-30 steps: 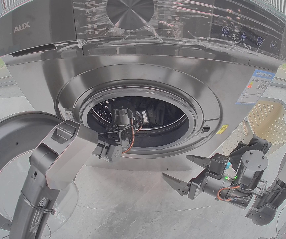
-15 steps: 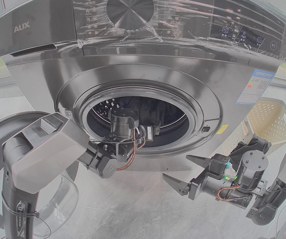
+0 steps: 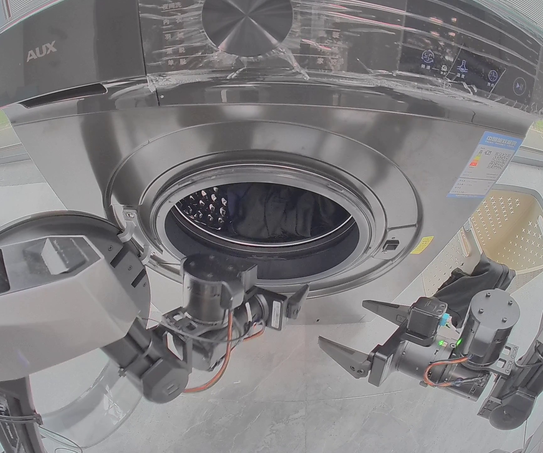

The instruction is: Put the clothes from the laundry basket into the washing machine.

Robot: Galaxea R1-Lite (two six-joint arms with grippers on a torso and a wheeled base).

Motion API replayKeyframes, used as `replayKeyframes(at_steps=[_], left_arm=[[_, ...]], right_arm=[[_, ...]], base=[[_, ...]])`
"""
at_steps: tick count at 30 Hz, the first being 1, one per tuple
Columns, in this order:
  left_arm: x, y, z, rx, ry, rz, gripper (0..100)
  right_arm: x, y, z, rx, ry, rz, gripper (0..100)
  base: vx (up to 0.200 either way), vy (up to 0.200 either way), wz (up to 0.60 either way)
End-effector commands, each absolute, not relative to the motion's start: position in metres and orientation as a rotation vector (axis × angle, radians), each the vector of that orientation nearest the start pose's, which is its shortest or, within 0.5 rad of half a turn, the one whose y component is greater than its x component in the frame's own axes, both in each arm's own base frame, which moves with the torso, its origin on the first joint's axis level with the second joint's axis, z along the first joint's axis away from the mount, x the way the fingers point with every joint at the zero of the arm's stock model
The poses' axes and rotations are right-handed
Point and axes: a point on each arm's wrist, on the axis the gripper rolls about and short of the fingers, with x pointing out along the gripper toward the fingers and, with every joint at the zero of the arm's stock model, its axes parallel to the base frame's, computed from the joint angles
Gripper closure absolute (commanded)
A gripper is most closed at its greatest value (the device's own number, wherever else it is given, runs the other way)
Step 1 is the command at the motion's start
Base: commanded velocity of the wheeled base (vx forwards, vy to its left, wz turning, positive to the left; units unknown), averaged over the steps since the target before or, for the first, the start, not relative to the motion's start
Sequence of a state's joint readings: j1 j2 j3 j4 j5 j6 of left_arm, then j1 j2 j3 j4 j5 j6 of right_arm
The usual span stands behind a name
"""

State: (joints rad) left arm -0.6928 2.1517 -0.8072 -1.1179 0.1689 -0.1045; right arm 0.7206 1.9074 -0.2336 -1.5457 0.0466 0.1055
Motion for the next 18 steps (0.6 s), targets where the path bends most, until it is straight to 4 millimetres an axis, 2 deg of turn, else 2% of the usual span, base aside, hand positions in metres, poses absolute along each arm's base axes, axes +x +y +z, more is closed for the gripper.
replayKeyframes(at_steps=[1, 3, 4, 5, 6, 12, 18], left_arm=[[0.205, -0.208, 0.090, -0.025, 0.156, -0.681, 0], [0.185, -0.195, 0.089, -0.034, 0.137, -0.699, 0], [0.185, -0.194, 0.089, -0.037, 0.134, -0.701, 0], [0.174, -0.184, 0.090, -0.035, 0.141, -0.704, 0], [0.171, -0.181, 0.092, -0.035, 0.141, -0.702, 0], [0.142, -0.150, 0.128, -0.157, 0.049, -0.699, 0], [0.119, -0.123, 0.131, -0.157, 0.037, -0.687, 0]], right_arm=[[0.169, 0.145, 0.102, 0.062, 0.147, 0.744, 0], [0.161, 0.137, 0.104, 0.063, 0.146, 0.737, 0], [0.161, 0.136, 0.105, 0.064, 0.144, 0.737, 0], [0.157, 0.129, 0.105, 0.063, 0.148, 0.723, 0], [0.156, 0.128, 0.105, 0.063, 0.148, 0.718, 0], [0.146, 0.109, 0.114, 0.076, 0.111, 0.633, 0], [0.141, 0.093, 0.127, 0.090, 0.060, 0.553, 0]], base=[[0.000, 0.000, 0.00], [0.000, 0.000, 0.00], [0.000, 0.000, 0.00], [0.000, 0.000, 0.00], [0.000, 0.000, 0.00], [0.000, 0.000, 0.00], [0.000, 0.000, 0.00]])
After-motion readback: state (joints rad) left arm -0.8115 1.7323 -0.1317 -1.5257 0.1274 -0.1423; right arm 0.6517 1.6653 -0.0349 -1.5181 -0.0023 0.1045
